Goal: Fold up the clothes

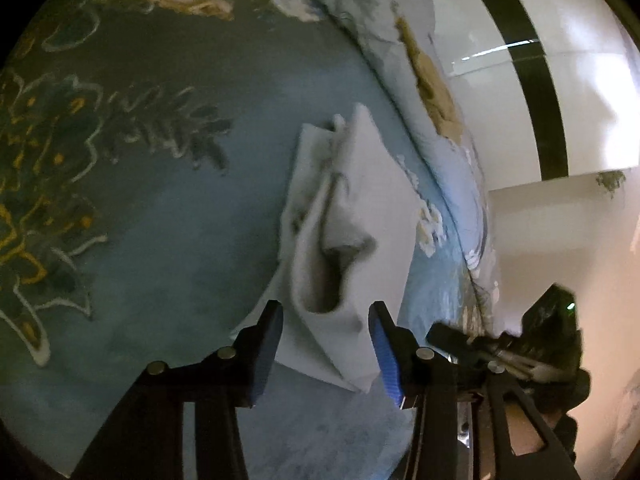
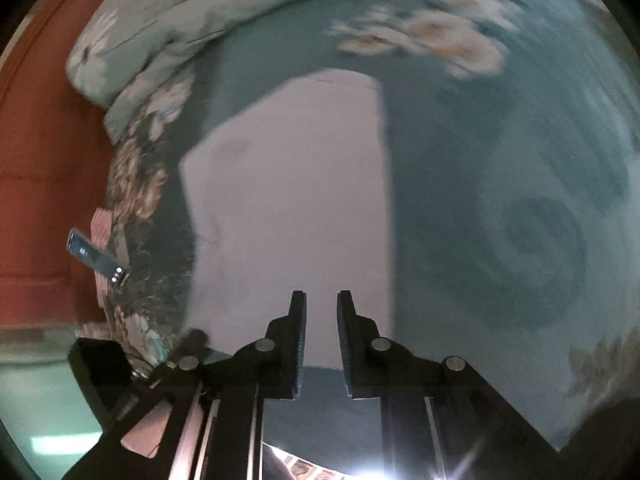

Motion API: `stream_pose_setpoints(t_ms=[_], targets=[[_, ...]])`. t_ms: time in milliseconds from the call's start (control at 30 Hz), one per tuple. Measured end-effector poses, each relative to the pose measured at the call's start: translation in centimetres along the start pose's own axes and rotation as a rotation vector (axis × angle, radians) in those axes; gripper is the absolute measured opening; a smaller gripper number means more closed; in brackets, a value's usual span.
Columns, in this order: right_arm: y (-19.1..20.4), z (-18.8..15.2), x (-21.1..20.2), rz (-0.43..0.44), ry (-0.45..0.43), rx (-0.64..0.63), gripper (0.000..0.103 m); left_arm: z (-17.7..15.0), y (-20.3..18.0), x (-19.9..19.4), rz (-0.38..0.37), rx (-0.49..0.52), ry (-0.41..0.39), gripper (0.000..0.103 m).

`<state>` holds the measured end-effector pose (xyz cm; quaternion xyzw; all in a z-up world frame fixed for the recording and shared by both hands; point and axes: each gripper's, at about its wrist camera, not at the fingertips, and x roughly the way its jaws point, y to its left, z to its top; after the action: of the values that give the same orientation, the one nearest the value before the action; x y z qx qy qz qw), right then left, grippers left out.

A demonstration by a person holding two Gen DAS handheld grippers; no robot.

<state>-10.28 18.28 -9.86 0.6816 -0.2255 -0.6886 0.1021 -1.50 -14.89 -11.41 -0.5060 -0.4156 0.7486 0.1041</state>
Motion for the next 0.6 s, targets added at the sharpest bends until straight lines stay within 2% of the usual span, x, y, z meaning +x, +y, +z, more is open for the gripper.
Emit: stream_pose_setpoints(t_ms=[33,100,133,167,267,300,400,433,467,500,600], targets=[[-1.0,-0.4,-0.1,0.006,0.002,0.022,0.015,0.0,-0.4,0.1,0.006,0.013,-0.008,0.038],[-2.1,-0.9,0.1,0.017,0.005,0.056,0.015,0.0,-0.7,0.1,0.017,0.006,-0.025,0.013],[-2.5,-1.2,0.2,0.025,0.007,0.066,0.015,-0.1,-0.9,0.2,0.022,-0.001,-0.034,0.007],[-2.8,-1.4,0.3,0.033,0.01,0.076,0.015,-0.1,-1.0,0.2,0.027,-0.008,-0.043,0.006],[-2.9,-1.8,0.8,0.051,-0.012,0.113,0.015,-0.6,-0.1,-0.6,-0.041,-0.098,-0.049,0.005],[-2.9,-2.0,0.8,0.062,-0.012,0.11,0.015,-0.9,0.4,-0.9,-0.039,-0.118,-0.043,0.005],[-2.6,-2.3,1.1,0.089,-0.016,0.078,0.015,-1.7,2.7,-0.3,0.057,-0.154,-0.009,0.005],[-2.6,-2.5,1.3,0.095,-0.014,0.065,0.016,-1.7,3.6,0.0,0.05,-0.186,-0.002,0.005],[-2.6,-2.6,1.6,0.101,-0.01,0.061,0.018,-1.7,4.3,0.3,0.032,-0.22,0.001,0.005],[-2.6,-2.7,1.9,0.107,-0.006,0.058,0.026,-1.7,5.1,0.5,0.013,-0.253,0.004,0.005],[-2.7,-3.1,2.7,0.124,0.0,0.049,0.036,-1.4,5.2,0.7,0.036,-0.243,0.0,0.009]])
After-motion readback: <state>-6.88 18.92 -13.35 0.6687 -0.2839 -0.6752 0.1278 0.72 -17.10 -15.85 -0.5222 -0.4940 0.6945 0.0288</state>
